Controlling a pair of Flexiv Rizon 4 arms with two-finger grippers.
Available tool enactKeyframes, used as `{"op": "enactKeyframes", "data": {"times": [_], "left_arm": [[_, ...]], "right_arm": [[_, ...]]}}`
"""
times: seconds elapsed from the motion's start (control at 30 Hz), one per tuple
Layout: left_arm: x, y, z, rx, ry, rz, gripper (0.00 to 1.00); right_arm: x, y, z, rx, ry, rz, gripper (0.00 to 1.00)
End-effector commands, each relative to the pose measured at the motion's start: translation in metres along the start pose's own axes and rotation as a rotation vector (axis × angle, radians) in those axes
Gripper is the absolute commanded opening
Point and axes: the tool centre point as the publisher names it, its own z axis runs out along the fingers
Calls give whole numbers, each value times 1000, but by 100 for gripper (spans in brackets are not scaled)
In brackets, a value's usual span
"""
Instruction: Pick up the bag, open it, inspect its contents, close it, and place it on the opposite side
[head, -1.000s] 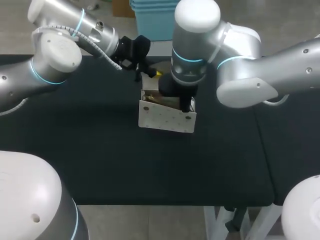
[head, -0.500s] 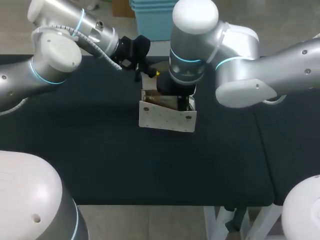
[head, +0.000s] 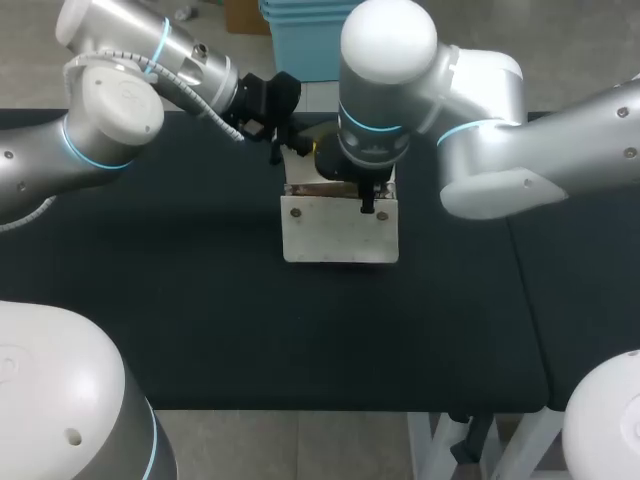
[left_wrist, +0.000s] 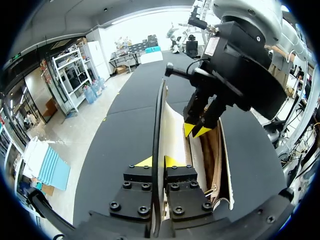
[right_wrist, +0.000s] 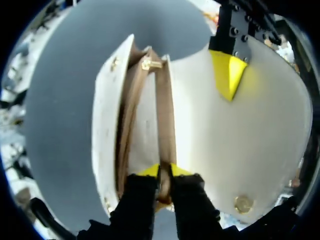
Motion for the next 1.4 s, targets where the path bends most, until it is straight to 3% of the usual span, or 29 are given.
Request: {"op": "enactKeyframes", "data": {"times": [0.03,0.2,0.3,0.5,0.63,0.7,0.77,0.8,0.87,1.0,1.07,1.23,1.4], "left_arm": [[3,-3,1,-17,-24,-6,0],[7,-9,4,-92,-64,-5,0],[8,-9,6,-96,-63,-1,0],[7,-7,8,-91,-66,6,0],[8,-6,5,-89,-81,17,0],[9,-6,3,-83,-87,25,0],[9,-6,2,-78,-92,31,0],[9,-6,1,-75,-93,34,0],[10,-7,-1,-65,-95,42,0],[12,-10,-3,-53,-94,55,0],[13,-12,-3,-49,-93,60,0],[13,-13,-7,-39,-102,69,0],[12,-13,-7,-32,-102,74,0]], "right_arm": [[6,-9,-18,-9,-61,13,6],[4,-14,-38,-9,-137,34,16],[4,-16,-45,-13,-165,40,18],[4,-16,-43,-11,-166,40,23],[4,-17,-37,-11,-157,52,37],[4,-16,-34,-14,-142,50,31],[4,-14,-30,-13,-125,37,5],[4,-13,-28,-15,-110,25,0],[4,-11,-24,-12,-99,19,0],[3,-6,-12,13,-57,-3,10],[3,-2,-7,21,-21,-28,24],[4,1,-3,38,26,-44,39],[5,1,-3,49,49,-43,42]]}}
